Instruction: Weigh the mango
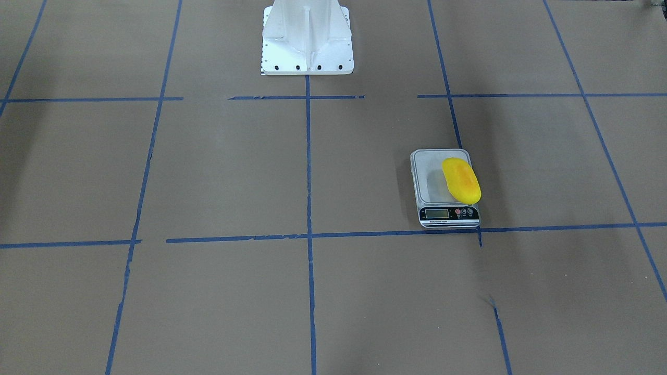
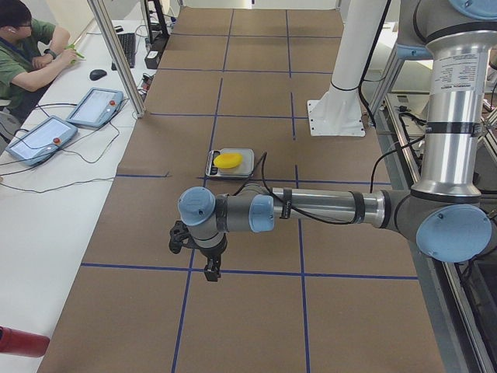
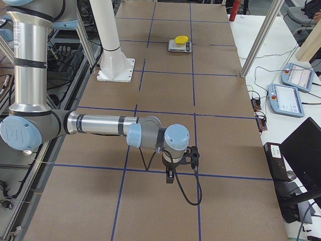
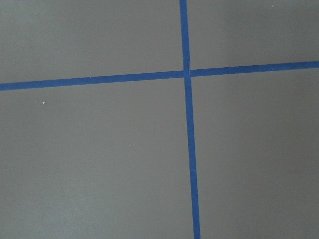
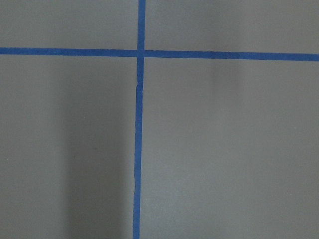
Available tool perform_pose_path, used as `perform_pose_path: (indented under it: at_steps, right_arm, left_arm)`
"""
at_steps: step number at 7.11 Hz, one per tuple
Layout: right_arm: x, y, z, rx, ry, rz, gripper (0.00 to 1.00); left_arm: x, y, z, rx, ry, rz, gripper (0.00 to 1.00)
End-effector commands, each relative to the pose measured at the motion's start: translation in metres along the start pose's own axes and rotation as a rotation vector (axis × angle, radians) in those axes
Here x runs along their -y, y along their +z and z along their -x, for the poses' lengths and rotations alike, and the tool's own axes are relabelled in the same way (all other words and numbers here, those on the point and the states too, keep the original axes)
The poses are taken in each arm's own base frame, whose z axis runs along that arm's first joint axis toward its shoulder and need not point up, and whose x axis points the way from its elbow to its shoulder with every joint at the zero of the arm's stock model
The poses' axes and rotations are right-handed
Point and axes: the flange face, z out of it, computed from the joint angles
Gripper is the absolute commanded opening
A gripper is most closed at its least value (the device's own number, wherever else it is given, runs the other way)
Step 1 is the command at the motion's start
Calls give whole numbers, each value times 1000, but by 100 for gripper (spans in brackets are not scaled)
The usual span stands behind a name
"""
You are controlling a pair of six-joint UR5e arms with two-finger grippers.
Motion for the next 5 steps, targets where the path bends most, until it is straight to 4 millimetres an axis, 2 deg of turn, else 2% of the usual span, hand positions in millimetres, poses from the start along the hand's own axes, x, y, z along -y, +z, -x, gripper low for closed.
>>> perform_pose_path:
  at_steps: [1,5]
  right_arm:
    - [0,0,0,0,-1,-1,100]
    - [0,0,0,0,0,0,100]
  left_arm:
    - [0,-1,-1,-1,1,-1,100]
    - [0,-3,-2,1,4,-6,100]
